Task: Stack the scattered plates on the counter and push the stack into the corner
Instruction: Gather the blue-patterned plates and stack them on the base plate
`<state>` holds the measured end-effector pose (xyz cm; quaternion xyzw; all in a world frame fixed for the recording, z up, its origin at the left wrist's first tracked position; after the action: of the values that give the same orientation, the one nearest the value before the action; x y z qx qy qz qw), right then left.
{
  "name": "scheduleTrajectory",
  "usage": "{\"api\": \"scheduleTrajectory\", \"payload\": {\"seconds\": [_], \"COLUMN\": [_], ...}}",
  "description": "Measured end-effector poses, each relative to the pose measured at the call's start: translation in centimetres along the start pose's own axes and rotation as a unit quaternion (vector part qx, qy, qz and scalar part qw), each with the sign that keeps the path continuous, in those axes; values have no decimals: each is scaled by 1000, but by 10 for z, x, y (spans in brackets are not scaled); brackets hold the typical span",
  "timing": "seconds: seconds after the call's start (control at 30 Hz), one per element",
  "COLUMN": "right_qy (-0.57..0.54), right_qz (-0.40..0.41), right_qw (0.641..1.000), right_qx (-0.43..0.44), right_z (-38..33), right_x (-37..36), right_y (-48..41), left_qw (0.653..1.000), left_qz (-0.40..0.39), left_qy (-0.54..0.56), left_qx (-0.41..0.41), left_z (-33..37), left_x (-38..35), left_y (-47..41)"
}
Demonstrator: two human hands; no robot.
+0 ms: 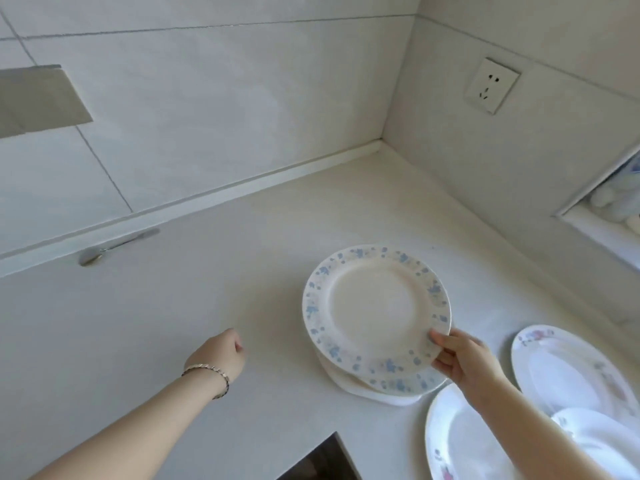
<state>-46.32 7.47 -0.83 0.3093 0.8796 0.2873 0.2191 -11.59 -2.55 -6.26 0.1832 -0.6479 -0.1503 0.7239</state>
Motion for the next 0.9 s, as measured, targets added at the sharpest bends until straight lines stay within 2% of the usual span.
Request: {"api": "scheduleTrajectory", "payload": {"seconds": [0.17,0.27,0.37,0.5,0.63,0.77,0.9], "right_qy": [-35,-92,-99,26,206,282,362], "right_qz": [32,48,77,107,149,150,145], "right_qw": [999,994,991,994,962,942,918], "right_qx": [-16,-38,-40,22,96,105,68], "right_z": [5,19,30,28,24,29,32], "right_x": [46,53,53,45,33,33,34], "right_y": [-8,-9,-5,5,12,11,9], "left_qw": [999,998,996,994,992,991,988], "left_qz": [3,4,0,-5,-8,-4,1], "left_qy": [-37,-54,-66,-66,-74,-71,-72], "left_qx": [-14,-34,-58,-88,-106,-117,-133], "left_z": [41,55,68,84,96,102,106], "left_x": [3,6,11,18,20,24,24], "left_y": [-8,-17,-26,-37,-41,-49,-53]}}
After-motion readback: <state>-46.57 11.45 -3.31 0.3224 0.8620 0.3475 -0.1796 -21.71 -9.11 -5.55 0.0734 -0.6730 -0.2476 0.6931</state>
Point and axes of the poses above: each hand's wrist, its own y-axis away from the middle knuckle, its own x-axis out of the back of the hand, z = x × y, the point moved 3 cm from there along -y, towards the middle knuckle, and after that the axes turned 12 degrees about -y, right-handed, at the moved point
